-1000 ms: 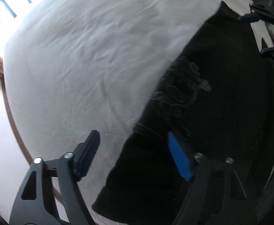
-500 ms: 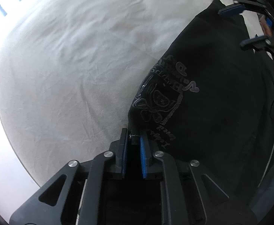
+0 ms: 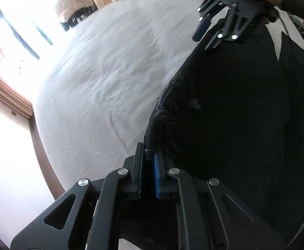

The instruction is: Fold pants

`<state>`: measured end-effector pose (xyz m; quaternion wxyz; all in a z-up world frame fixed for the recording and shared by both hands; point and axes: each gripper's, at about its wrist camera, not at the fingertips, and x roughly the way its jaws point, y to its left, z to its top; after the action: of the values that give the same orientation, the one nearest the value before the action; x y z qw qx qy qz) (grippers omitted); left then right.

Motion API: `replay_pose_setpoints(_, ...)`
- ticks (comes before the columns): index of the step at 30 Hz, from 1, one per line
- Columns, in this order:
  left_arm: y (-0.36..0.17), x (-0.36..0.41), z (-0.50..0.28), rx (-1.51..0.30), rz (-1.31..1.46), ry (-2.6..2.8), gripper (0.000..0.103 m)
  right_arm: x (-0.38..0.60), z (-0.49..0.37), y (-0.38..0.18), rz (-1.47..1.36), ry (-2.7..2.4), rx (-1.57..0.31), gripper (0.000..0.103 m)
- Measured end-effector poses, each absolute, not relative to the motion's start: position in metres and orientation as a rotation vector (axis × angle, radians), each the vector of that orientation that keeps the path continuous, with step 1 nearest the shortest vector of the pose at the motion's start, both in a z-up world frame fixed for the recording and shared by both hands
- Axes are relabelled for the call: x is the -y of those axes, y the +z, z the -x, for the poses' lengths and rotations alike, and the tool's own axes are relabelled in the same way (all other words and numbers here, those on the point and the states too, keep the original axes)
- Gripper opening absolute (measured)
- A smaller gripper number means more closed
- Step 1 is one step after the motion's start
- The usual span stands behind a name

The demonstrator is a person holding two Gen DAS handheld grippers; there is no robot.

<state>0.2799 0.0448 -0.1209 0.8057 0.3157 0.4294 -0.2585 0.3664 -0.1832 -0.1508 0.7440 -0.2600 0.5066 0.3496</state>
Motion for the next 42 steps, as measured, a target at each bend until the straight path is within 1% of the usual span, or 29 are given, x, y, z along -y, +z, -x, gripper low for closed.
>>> replay_pose_setpoints(5, -0.116, -0.043, -0.261, -0.868, -0.714, -0.553, 0.007, 0.191, -0.376, -0.164, 0.604, 0.759, -1.168, 0.046)
replay_pose_setpoints(17, -0.113, -0.044, -0.249, -0.854, -0.714, -0.582, 0.007, 0.163, -0.375, -0.170, 0.740, 0.816, -1.169, 0.045)
replay_pose_setpoints(18, -0.112, -0.045, -0.248, -0.855, -0.713, -0.583, 0.007, 0.162, -0.377, -0.171, 0.740, 0.824, -1.177, 0.040)
replay_pose_setpoints(20, -0.112, -0.043, -0.246, -0.854, -0.712, -0.585, 0.007, 0.161, -0.379, -0.171, 0.739, 0.836, -1.191, 0.034)
replay_pose_setpoints(22, -0.111, -0.043, -0.244, -0.851, -0.714, -0.585, 0.007, 0.157, -0.382, -0.172, 0.753, 0.850, -1.205, 0.020)
replay_pose_setpoints(23, -0.111, -0.043, -0.243, -0.850, -0.712, -0.585, 0.007, 0.157, -0.382, -0.173, 0.760, 0.855, -1.210, 0.018)
replay_pose_setpoints(25, -0.115, -0.043, -0.249, -0.853, -0.708, -0.583, 0.007, 0.155, -0.382, -0.173, 0.766, 0.858, -1.207, 0.011)
replay_pose_setpoints(34, -0.120, -0.046, -0.256, -0.878, -0.649, -0.538, 0.007, 0.164, -0.365, -0.160, 0.709, 0.786, -1.151, 0.004)
replay_pose_setpoints(42, -0.115, -0.039, -0.234, -0.863, -0.602, -0.517, 0.007, 0.147, -0.325, -0.160, 0.613, 0.715, -1.096, 0.004)
